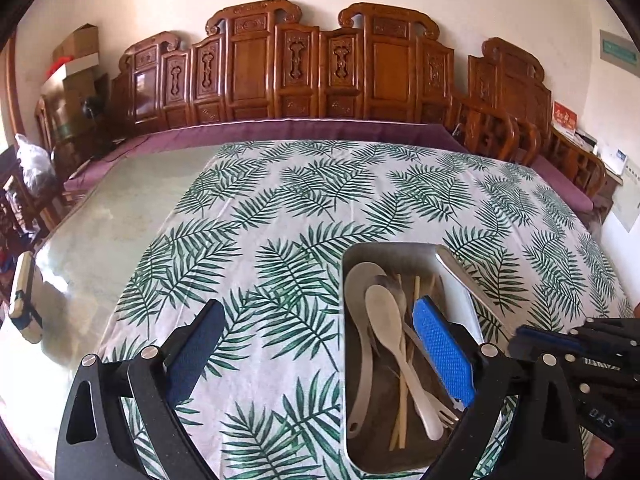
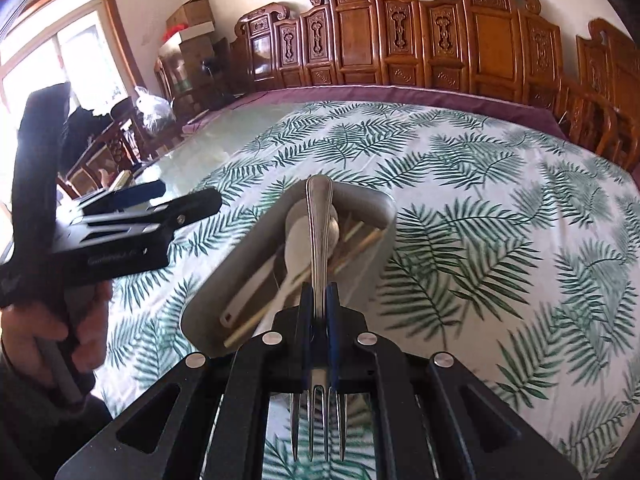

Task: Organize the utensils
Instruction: 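Lower the metal fork into the grey tray and open the right gripper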

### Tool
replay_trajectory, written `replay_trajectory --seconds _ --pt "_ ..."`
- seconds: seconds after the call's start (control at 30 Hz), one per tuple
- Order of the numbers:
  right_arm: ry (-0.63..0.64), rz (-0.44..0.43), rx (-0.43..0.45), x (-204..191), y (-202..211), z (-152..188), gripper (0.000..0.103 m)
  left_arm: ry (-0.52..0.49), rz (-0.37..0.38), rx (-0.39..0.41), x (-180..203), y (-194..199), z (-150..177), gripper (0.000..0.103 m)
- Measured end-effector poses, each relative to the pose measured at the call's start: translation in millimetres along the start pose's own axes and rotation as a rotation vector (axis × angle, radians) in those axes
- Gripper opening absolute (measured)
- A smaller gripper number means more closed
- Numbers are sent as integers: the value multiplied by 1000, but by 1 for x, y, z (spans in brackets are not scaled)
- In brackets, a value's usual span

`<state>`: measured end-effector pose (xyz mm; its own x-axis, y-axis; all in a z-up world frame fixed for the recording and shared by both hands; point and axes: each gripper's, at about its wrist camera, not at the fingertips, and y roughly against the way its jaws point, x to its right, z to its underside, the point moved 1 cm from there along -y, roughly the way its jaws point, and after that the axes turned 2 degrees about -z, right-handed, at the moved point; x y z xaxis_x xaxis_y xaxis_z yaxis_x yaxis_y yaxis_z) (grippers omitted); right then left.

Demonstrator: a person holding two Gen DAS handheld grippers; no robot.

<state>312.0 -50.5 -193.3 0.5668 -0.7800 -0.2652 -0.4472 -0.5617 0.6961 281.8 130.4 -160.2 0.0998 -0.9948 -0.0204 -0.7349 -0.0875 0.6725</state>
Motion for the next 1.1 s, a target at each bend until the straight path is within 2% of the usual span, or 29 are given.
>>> replay_trajectory --seconds 0.23,0.4,0.6,0.7,1.1 --pt "-37 -21 -18 -7 -28 -12 8 30 -15 -15 -15 -3 0 91" --pt "-51 -2 -30 -13 -46 -16 8 37 -22 -15 -20 -2 0 91" --pt "-120 -11 -58 -9 -66 -13 8 42 -27 -15 -25 -2 0 91" --pt "-111 -6 -74 -11 -73 -9 8 44 -26 -17 -26 -2 0 91" --pt "8 14 -1 -17 -43 -3 9 29 -34 -21 -23 0 2 91"
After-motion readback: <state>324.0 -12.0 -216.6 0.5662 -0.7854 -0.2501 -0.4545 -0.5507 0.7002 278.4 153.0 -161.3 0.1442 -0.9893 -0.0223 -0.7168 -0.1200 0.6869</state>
